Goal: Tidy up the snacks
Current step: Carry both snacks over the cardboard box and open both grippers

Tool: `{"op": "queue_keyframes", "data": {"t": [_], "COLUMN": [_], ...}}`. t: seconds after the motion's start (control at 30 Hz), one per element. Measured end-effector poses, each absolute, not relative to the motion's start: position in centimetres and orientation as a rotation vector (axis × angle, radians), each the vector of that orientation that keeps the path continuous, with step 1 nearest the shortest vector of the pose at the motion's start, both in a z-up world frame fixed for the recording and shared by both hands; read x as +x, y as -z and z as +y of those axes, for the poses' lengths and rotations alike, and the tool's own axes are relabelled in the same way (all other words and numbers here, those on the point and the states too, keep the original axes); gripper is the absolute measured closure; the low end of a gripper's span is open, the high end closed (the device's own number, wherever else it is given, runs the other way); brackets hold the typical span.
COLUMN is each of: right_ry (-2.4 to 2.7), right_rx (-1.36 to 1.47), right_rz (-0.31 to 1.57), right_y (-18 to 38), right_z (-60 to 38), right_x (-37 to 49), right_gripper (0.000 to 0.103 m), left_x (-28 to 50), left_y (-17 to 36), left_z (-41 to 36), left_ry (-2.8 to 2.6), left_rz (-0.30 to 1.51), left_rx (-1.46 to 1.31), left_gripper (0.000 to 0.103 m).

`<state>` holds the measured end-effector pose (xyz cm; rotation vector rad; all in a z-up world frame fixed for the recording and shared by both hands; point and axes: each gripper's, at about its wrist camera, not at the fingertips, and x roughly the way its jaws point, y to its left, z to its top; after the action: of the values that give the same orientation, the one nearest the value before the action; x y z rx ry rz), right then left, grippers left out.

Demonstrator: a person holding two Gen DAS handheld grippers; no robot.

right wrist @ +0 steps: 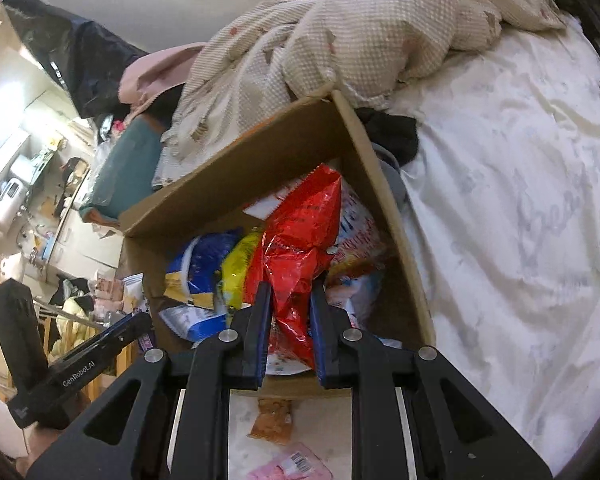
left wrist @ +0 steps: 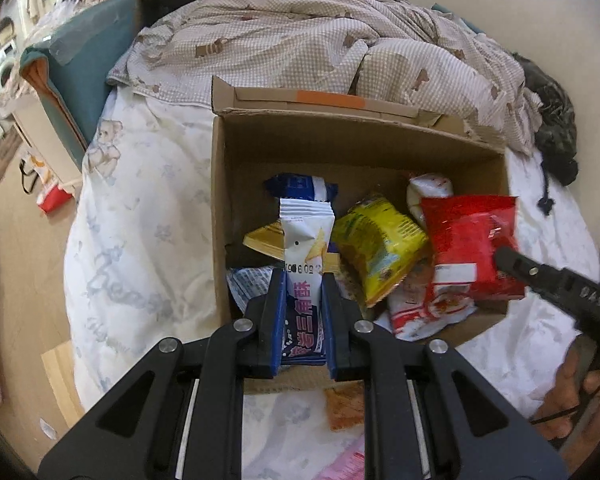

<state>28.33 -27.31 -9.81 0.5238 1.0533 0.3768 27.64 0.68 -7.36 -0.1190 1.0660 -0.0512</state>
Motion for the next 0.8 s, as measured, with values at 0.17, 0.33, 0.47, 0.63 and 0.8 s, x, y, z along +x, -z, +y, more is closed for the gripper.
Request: {"op": "queue_keyframes", "data": {"t": [0.17,0.33,0.47,0.63,0.8], "right_ry": [-0.313,-0.287,-0.267,-0.260,-0.256], "right_rx": [0.439,0.424,0.414,0.418,0.401], "right_rz": [1.055,1.053,1.023,0.985,0.940], "right_y": [9.5,9.3,8.4,7.6,6.7], "right_z": [-27.1,-27.2,-27.5,-27.7,-27.6], "right_x": [28.5,28.5,28.2,27.9,27.6], "right_gripper": [0.076,0.076,0.075,0.049,0.029], "left_x": [27.7,27.7,27.5,27.4,27.3], "left_y": [7.9,7.7,7.5,7.4,7.1], "left_z": [0.7,0.6,0.6,0.8,1.1], "left_ry": [0.050,0.049,0.045,0.042,0.029], "left_rz": [1.066,1.050,1.027,1.033,1.030], "left_rx": [-0.128,-0.125,-0.106,-0.118,-0.137], "left_gripper": [0.089,0.088,0.088,0.088,0.054]}}
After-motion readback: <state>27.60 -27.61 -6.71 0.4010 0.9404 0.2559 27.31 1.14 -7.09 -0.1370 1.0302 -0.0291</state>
